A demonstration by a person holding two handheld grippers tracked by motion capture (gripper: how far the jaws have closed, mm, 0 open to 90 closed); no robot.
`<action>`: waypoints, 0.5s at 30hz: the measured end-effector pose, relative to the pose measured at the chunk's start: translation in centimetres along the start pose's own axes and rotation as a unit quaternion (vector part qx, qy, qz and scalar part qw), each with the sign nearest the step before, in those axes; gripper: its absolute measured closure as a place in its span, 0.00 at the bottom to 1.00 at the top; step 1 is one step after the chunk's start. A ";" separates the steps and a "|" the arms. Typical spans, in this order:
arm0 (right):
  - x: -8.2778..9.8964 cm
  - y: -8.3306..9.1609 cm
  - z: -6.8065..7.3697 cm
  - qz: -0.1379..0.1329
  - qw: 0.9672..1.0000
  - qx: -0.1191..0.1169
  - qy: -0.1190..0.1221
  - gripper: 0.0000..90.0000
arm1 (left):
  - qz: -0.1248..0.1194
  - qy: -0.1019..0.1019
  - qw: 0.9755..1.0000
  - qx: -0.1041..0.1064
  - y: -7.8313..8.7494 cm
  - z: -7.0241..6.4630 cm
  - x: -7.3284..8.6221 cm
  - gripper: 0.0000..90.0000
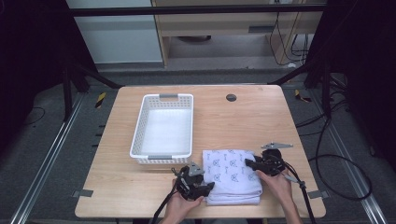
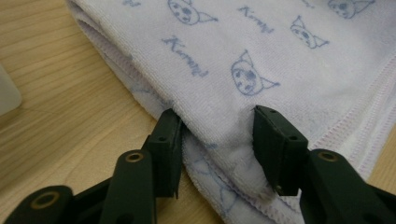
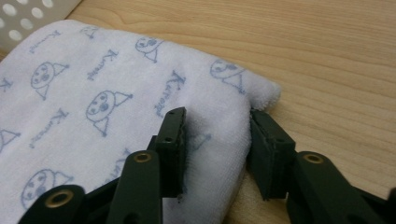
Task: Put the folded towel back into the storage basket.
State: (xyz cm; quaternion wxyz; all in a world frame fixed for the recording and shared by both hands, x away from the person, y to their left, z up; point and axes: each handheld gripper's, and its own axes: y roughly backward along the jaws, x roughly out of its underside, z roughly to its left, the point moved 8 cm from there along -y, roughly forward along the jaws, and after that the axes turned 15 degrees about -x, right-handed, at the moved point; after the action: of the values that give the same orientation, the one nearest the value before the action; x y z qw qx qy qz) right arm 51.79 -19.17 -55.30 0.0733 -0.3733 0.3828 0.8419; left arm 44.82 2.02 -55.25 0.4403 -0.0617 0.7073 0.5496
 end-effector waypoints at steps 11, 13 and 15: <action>-0.1 0.0 0.2 -0.007 1.000 -0.011 -0.008 0.79 | -0.003 0.000 1.000 0.007 0.2 -0.2 -0.1 0.74; -0.1 0.0 0.3 -0.006 1.000 -0.008 -0.005 0.80 | -0.008 -0.003 1.000 0.005 0.2 -0.2 -0.1 0.77; -0.2 0.1 0.3 -0.005 1.000 -0.007 -0.001 0.81 | -0.010 -0.003 1.000 0.005 0.3 -0.2 -0.1 0.78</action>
State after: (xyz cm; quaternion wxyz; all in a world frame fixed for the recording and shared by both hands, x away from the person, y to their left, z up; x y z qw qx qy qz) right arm 51.71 -18.97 -55.02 0.0758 -0.3747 0.3747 0.8447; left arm 44.58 1.90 -54.98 0.4482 -0.0643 0.7080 0.5419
